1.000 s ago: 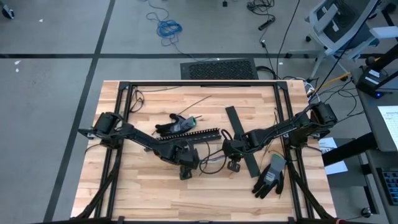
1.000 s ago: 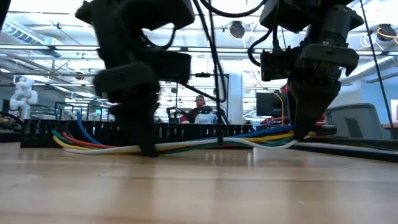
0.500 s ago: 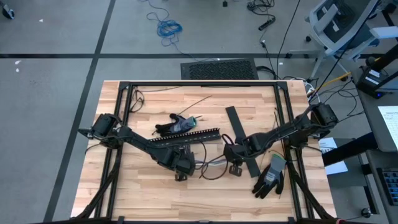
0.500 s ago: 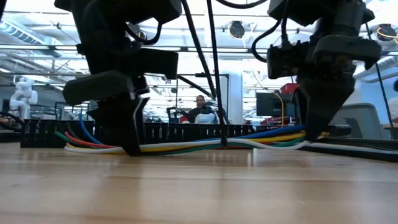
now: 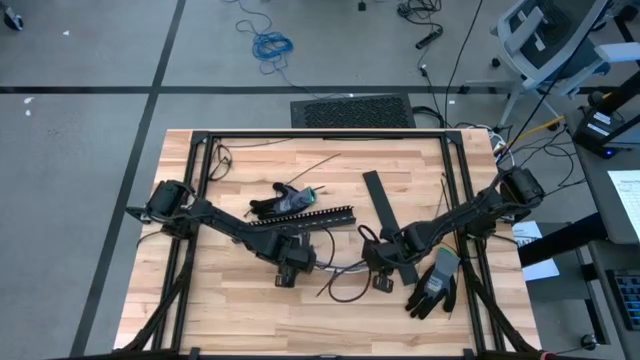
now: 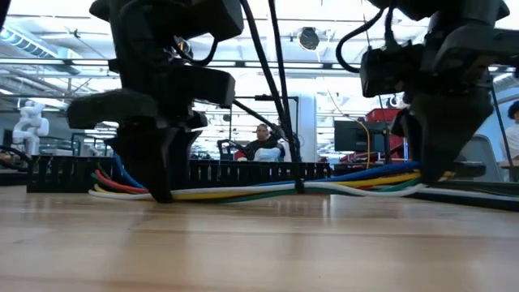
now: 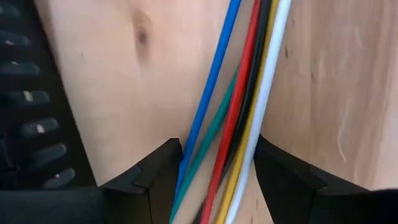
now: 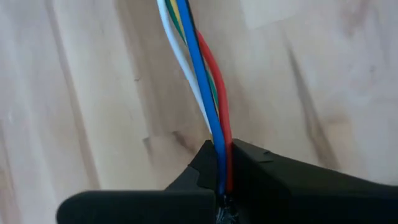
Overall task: Ziptie cables
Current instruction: Put the cable wires into the black cable duct
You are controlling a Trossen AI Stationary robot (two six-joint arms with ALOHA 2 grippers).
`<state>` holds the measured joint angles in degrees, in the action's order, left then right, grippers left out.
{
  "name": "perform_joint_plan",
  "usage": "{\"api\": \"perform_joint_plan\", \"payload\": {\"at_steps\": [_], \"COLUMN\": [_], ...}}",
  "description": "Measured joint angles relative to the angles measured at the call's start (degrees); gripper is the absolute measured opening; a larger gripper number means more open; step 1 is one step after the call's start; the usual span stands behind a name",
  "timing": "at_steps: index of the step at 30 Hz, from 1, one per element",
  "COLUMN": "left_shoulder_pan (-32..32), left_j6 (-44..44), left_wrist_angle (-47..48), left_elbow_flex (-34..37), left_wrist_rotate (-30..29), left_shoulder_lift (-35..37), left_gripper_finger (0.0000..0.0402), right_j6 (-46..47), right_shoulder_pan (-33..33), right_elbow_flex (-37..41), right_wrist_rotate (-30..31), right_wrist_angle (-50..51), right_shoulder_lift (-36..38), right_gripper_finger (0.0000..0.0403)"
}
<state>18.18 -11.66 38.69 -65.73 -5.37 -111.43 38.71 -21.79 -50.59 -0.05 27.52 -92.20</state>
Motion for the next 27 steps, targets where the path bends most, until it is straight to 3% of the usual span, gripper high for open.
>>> {"api": "perform_joint_plan", "payload": {"at_steps": [7,16,19,24,27], "left_shoulder_pan": [-2.84,-4.09,-3.06,-2.49,-2.22], "left_j6": [5.66,7.80,7.94,7.62,7.49], "left_wrist_angle": [1.76,0.36,-0.06,-0.81,-0.85], "left_elbow_flex": [0.02,0.33,0.33,0.39,0.39], "left_wrist_rotate": [6.59,8.06,5.13,4.23,3.80], "left_shoulder_lift": [0.34,0.34,0.34,0.34,0.34], "left_gripper_finger": [0.0202,0.0197,0.0162,0.0027,0.0013], "right_j6": [4.15,6.65,6.70,6.56,6.26], "right_shoulder_pan": [-4.81,-6.09,-6.09,-5.97,-5.98], "right_elbow_flex": [0.00,0.02,0.03,0.04,0.04], "right_wrist_rotate": [0.02,0.33,0.84,1.52,1.65], "right_wrist_angle": [0.11,0.12,-0.01,-0.21,-0.32], "right_shoulder_lift": [0.00,0.00,0.00,0.03,0.04], "right_gripper_finger": [0.0000,0.0000,0.0000,0.0000,0.0000]}}
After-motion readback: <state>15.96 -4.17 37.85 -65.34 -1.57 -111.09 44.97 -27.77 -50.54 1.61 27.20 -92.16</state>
